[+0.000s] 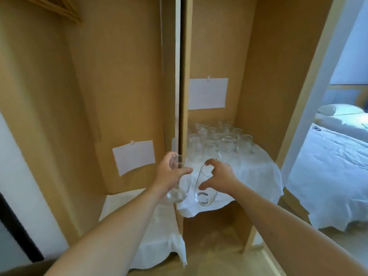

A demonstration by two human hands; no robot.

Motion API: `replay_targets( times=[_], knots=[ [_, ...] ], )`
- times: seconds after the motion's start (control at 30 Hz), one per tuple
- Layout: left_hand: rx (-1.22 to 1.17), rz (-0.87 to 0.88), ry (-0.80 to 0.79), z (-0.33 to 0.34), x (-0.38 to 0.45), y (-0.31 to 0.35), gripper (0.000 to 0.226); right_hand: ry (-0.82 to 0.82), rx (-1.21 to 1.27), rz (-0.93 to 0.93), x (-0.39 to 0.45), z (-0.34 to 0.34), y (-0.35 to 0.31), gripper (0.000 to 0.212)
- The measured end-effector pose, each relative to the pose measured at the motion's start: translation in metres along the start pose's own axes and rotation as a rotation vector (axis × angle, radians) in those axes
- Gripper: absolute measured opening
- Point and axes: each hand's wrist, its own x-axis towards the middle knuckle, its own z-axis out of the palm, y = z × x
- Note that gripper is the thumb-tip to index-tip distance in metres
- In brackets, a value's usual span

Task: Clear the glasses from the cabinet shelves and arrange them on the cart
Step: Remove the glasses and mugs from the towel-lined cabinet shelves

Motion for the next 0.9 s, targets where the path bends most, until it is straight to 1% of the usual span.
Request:
replay_targets(
  times=[0.1,0.17,0.27,0.37,0.43,0.53,0.6,0.7,0.8,0.87,0.9],
  knots=[
    [0.033,-0.001,-0.028,0.044,-0.01,0.012,0.066,0.025,0.056,0.071,-0.02,-0.025,0.041,0.087],
    [0.048,0.007,-0.02,0.066,-0.011,0.019,0.069,0.044,0.083,0.106,-0.027,-0.039,0.065,0.085],
    [0.086,-0.005,-0.02,0.094,-0.005,0.029,0.068,0.094,0.132,0.16,-0.032,-0.055,0.096,0.084],
    [0.133,-0.012,-0.03,0.12,0.008,0.033,0.064,0.157,0.192,0.234,-0.03,-0.064,0.122,0.088],
    [0.144,-0.006,-0.041,0.137,0.02,0.036,0.063,0.207,0.28,0.287,-0.023,-0.07,0.138,0.088],
    [0.138,-0.007,-0.07,0.16,0.044,0.038,0.069,0.259,0.466,0.357,-0.008,-0.08,0.16,0.085],
    [0.119,-0.009,-0.086,0.172,0.064,0.037,0.073,0.271,0.602,0.457,0.004,-0.084,0.174,0.086],
    [0.103,-0.011,-0.099,0.188,0.1,0.033,0.069,0.248,0.817,0.629,0.033,-0.09,0.195,0.084],
    [0.08,-0.014,-0.085,0.201,0.134,0.03,0.068,0.179,1.132,0.752,0.068,-0.098,0.208,0.082],
    [0.072,-0.028,-0.087,0.206,0.155,0.028,0.068,0.175,1.376,0.772,0.09,-0.101,0.212,0.081],
    [0.07,-0.038,-0.091,0.208,0.163,0.026,0.067,0.175,1.482,0.78,0.1,-0.101,0.213,0.084]
  ],
)
